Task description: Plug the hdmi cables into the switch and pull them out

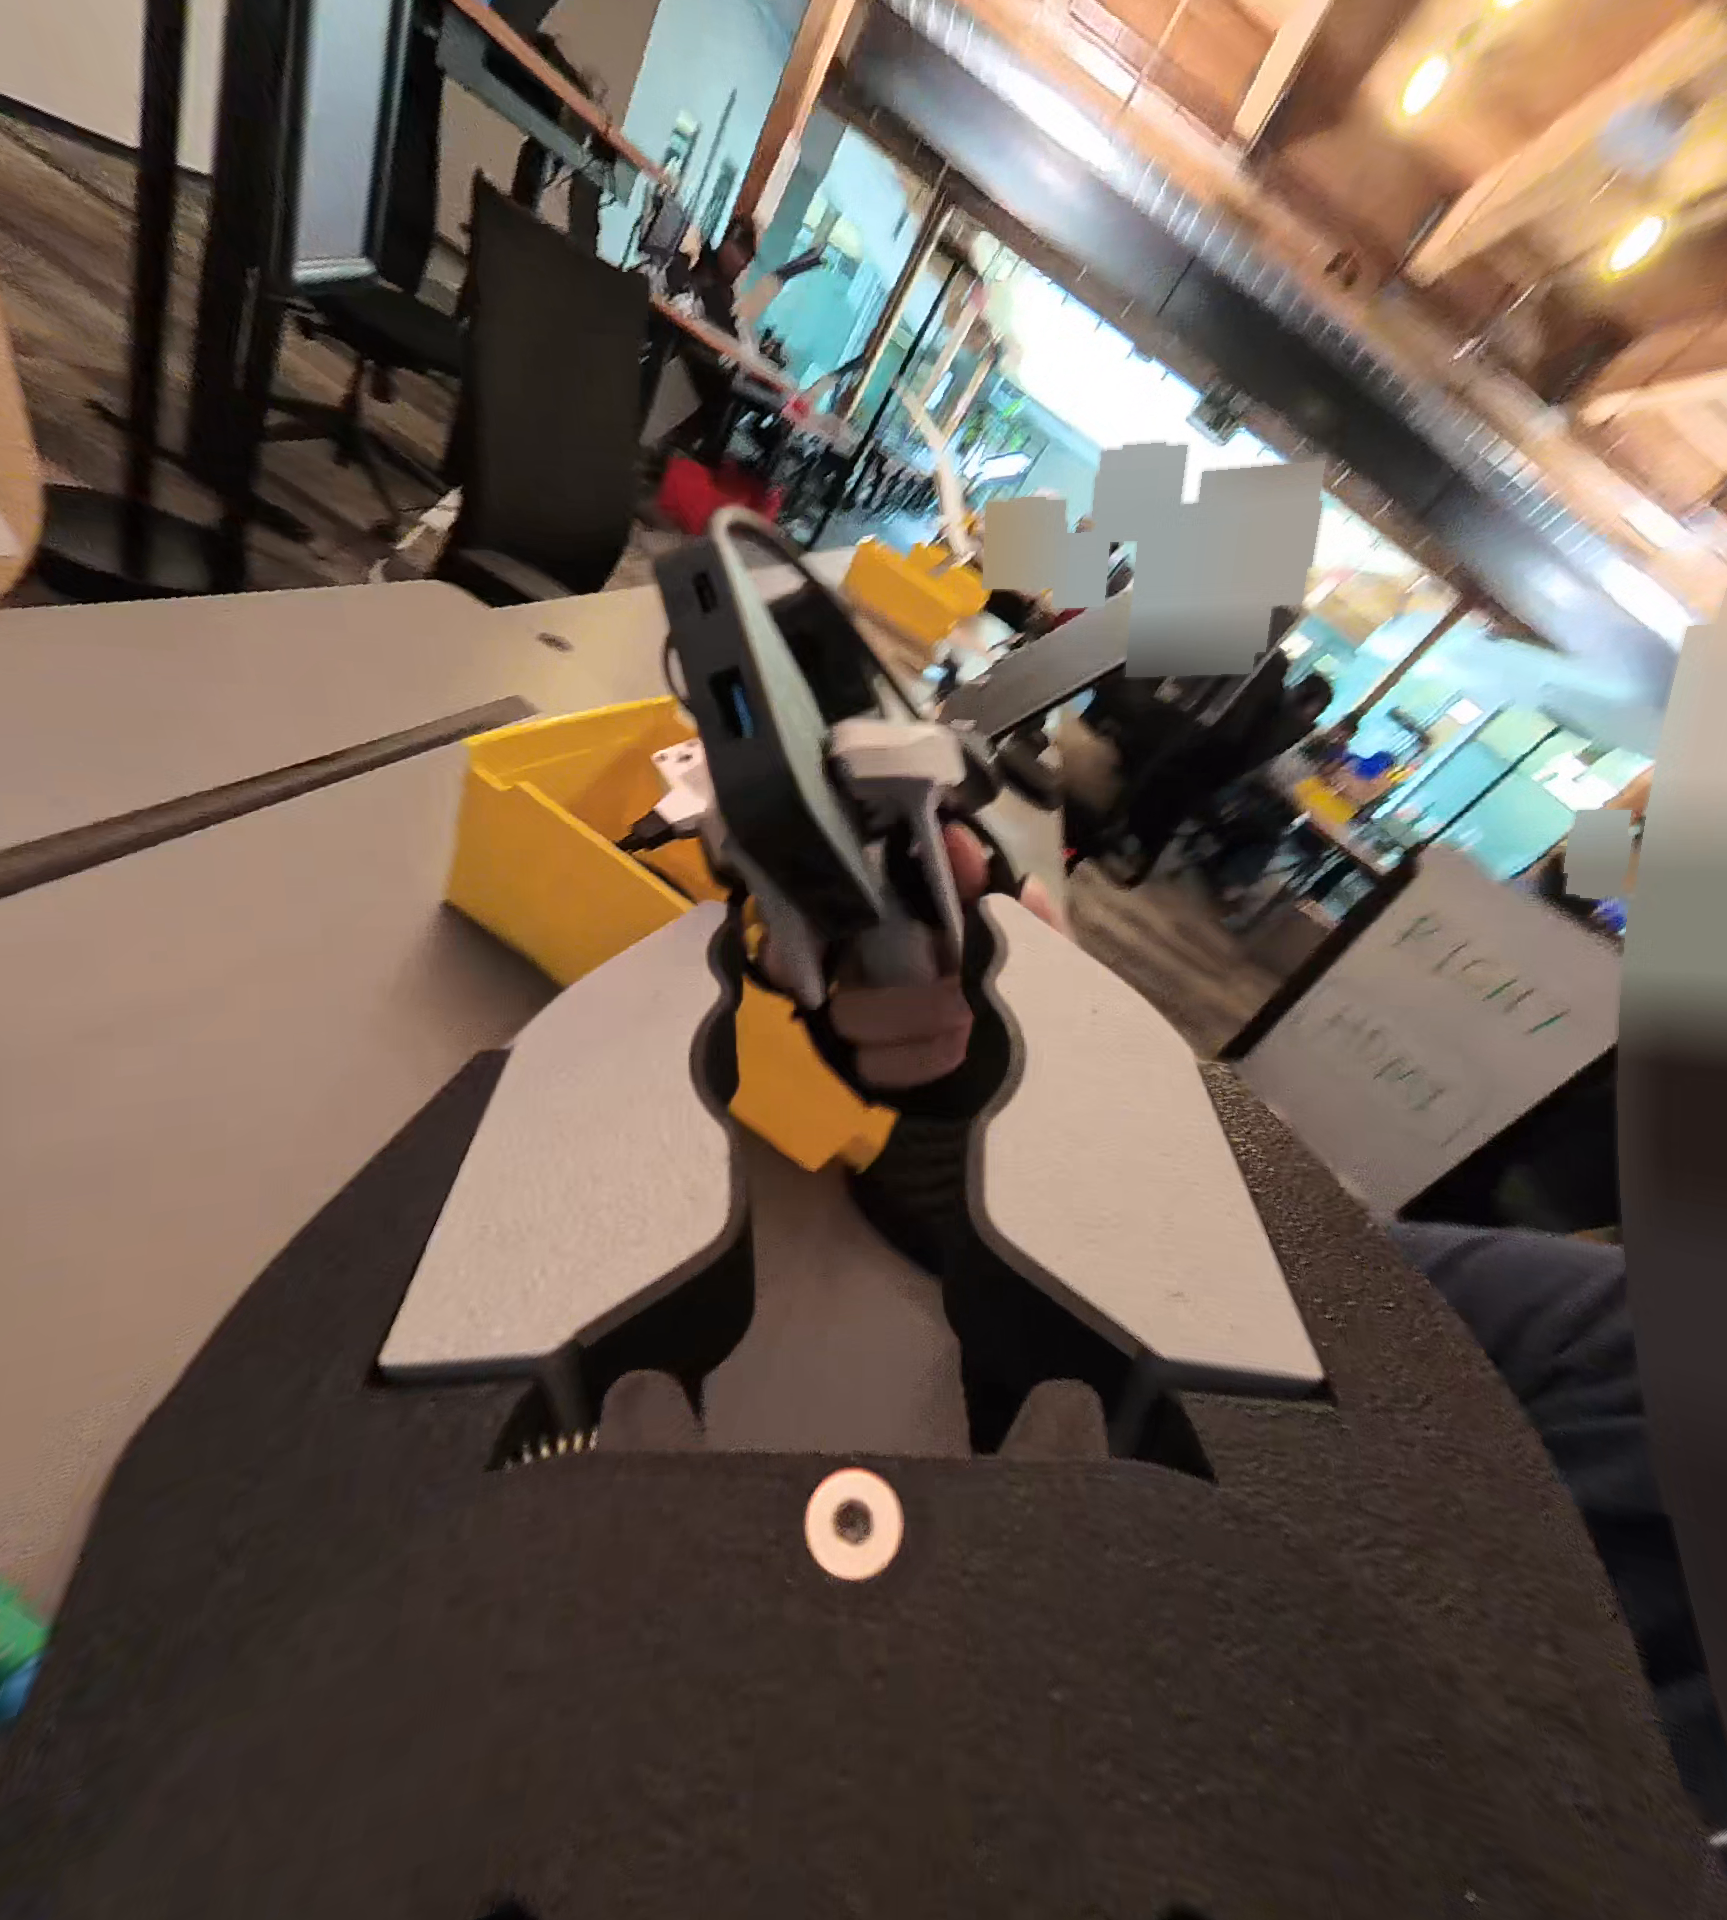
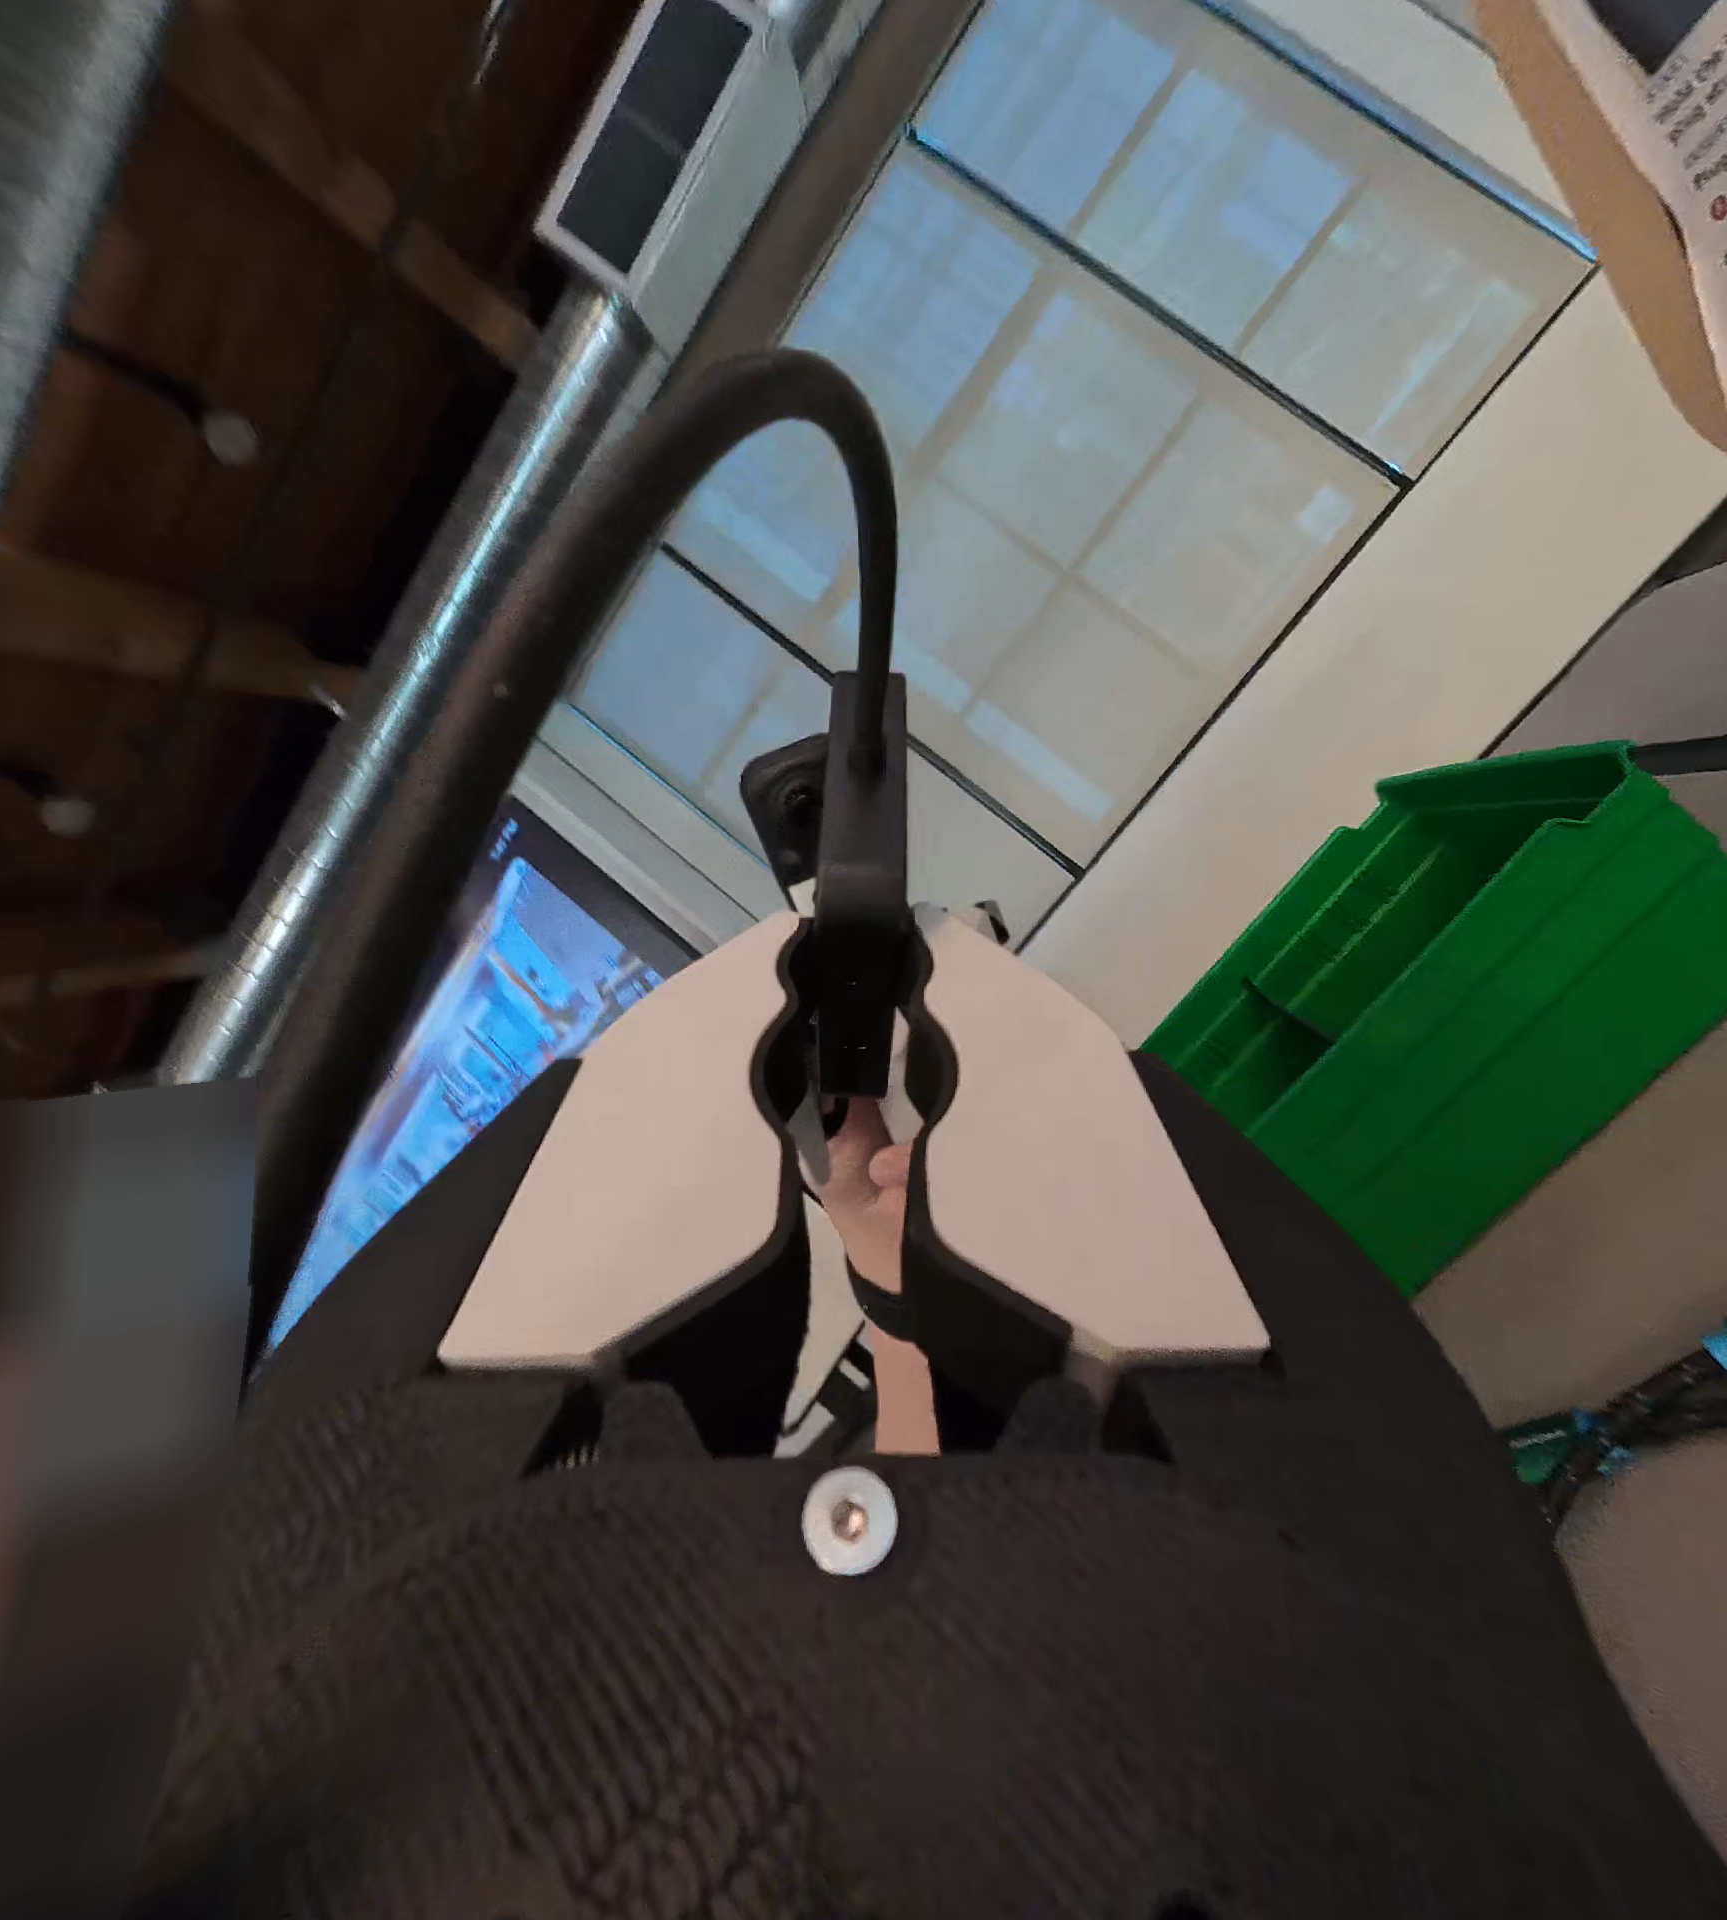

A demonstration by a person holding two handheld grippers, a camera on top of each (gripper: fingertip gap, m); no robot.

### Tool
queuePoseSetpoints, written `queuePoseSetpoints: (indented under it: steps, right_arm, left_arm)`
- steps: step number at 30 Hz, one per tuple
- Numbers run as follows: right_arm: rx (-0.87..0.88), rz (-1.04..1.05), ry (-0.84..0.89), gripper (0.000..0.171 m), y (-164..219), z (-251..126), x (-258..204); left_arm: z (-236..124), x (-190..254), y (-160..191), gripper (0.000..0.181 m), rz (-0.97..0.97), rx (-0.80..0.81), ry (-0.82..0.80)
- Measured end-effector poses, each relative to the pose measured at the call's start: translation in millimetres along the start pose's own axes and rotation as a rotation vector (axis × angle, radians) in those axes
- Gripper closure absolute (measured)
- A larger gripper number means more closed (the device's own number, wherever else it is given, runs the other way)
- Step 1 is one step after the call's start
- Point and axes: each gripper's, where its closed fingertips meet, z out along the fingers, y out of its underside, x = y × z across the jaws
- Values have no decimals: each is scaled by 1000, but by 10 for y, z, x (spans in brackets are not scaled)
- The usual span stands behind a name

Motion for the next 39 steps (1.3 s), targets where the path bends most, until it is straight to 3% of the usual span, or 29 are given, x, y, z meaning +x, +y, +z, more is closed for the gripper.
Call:
queuePoseSetpoints:
  steps: [6,8,10,13,16,21,25,32,39]
  right_arm:
    - [-11,-21,47,157,161,96,143]
    - [-20,-17,39,156,224,137,123]
    - [-26,-41,11,157,242,165,53]
    - [13,-121,17,142,146,136,-26]
    - [17,-191,41,142,84,102,-61]
    - [-231,-106,13,152,402,168,-29]
    - [-126,-107,47,157,312,163,64]
    - [63,167,-65,157,203,116,120]
    - [46,-50,54,156,205,111,169]
  left_arm:
    - [118,-186,151,149,-72,-46,-12]
    - [93,-132,139,163,-105,-39,54]
    - [45,-62,88,164,-152,-20,121]
    - [-47,44,27,165,-185,-11,183]
    - [-85,71,102,166,-208,-74,188]
    - [-52,30,154,167,-297,-99,223]
    - [-26,-65,109,166,-260,-57,171]
    - [6,-119,42,160,-179,16,108]
    - [21,-215,41,165,-200,38,85]
